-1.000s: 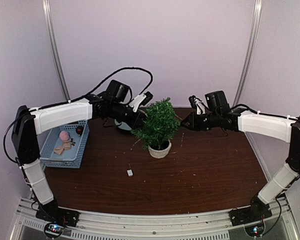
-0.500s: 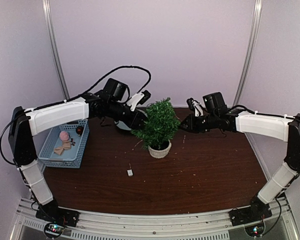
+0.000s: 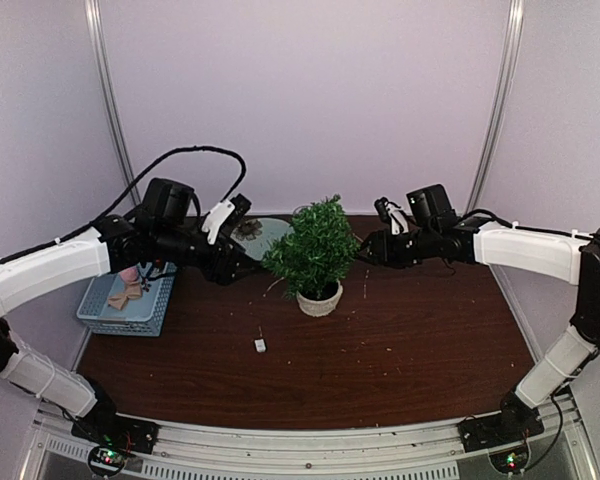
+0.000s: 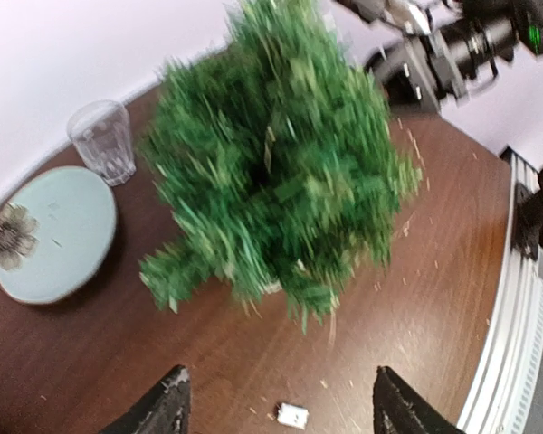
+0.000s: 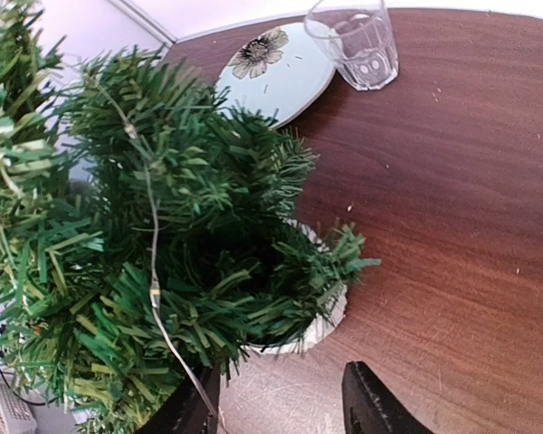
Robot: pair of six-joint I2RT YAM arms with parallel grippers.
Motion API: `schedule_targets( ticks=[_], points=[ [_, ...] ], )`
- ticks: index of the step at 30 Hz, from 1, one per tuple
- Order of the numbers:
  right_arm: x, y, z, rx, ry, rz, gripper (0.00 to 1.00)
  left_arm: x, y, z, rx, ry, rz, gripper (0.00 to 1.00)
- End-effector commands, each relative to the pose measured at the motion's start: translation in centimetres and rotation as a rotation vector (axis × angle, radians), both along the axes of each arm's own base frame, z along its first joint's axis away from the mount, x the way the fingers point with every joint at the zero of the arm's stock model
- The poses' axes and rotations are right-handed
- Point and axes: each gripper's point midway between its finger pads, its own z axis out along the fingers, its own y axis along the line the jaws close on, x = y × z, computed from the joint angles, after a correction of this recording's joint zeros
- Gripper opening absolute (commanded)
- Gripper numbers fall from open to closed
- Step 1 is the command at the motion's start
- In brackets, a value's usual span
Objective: Decorate the small christmas tree
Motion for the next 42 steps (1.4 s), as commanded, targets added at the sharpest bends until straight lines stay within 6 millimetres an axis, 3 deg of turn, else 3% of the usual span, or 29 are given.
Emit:
schedule_targets(
  ticks=[1, 8, 14, 17, 21, 24, 32, 37, 42],
  points=[
    [0.2, -0.4, 2.5, 0.019, -0.051, -0.01, 0.52, -2.2, -1.5, -1.4, -0.02, -0.048, -0.114, 0.69],
    [-0.3, -0.7, 4.0, 0.031, -0.076, -0.004, 0.55, -1.8, -3.2, -4.0, 0.049, -0.101, -0.129, 0.66],
    [-0.7, -1.2, 5.7, 0.027, -0.12, 0.0, 0.63, -1.2, -4.2, -5.4, 0.056, -0.102, -0.127, 0.57],
    [-0.9, -1.3, 6.8, 0.03, -0.146, 0.006, 0.64, -1.0, -4.2, -5.7, 0.066, -0.1, -0.117, 0.45],
    [-1.4, -1.3, 7.9, 0.045, -0.173, 0.024, 0.63, -1.4, -4.1, -5.4, 0.053, -0.095, -0.124, 0.14],
    [-1.7, -1.4, 8.5, 0.045, -0.191, 0.035, 0.63, -2.2, -3.7, -4.5, 0.022, -0.099, -0.127, 0.0],
    [-3.3, -1.7, 10.1, 0.067, -0.253, 0.079, 0.59, -3.1, -2.1, -0.8, -0.048, -0.115, -0.075, 0.0],
    [-5.6, -1.0, 11.0, 0.124, -0.313, 0.136, 0.54, -3.0, -2.0, 2.1, -0.11, -0.108, -0.042, 0.0],
    [-8.5, 0.1, 10.7, 0.136, -0.377, 0.195, 0.48, -3.3, -2.5, 4.3, -0.176, -0.086, -0.046, 0.0]
  ],
)
